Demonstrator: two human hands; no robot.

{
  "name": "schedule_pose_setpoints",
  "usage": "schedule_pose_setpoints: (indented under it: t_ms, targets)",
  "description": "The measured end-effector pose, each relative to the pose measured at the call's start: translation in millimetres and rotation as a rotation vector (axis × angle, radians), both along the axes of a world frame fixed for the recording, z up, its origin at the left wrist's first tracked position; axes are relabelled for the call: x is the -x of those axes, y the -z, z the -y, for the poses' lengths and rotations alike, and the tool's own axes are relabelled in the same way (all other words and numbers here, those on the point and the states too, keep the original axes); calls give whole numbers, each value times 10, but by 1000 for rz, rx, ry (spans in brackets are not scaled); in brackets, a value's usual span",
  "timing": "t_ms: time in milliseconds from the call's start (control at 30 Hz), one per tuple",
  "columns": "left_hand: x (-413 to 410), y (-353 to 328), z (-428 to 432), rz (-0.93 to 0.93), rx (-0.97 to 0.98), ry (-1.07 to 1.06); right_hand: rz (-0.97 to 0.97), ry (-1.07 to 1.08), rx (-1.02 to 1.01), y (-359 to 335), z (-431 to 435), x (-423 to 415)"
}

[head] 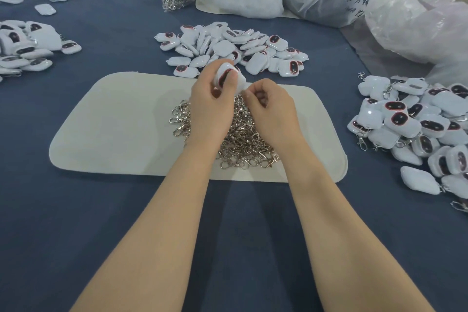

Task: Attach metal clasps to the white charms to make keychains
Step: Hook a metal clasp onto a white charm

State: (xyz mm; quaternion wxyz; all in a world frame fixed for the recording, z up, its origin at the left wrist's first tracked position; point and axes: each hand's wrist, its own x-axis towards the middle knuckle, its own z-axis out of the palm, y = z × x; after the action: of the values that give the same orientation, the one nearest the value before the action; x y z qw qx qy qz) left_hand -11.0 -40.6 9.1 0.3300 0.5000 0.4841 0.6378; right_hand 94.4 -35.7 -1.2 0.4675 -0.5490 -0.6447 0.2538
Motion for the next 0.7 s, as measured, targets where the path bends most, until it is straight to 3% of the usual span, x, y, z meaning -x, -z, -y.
schedule_pose_setpoints:
  t_ms: [133,233,400,533,700]
  targets:
    - [-29,61,12,-251,-50,14,29,17,68,17,-31,-47]
    - [-12,61,-12,-184,-27,2,-38,34,94,27,-34,-38]
    - [3,95,-51,-22,179,-46,-117,-3,120,13,-7,-4]
    - [-38,92,-36,-42,225,-32,-125,-51,157,-51,31,-6]
    - [-156,33,10,-26,214,19,-170,46,192,-163,45,-165]
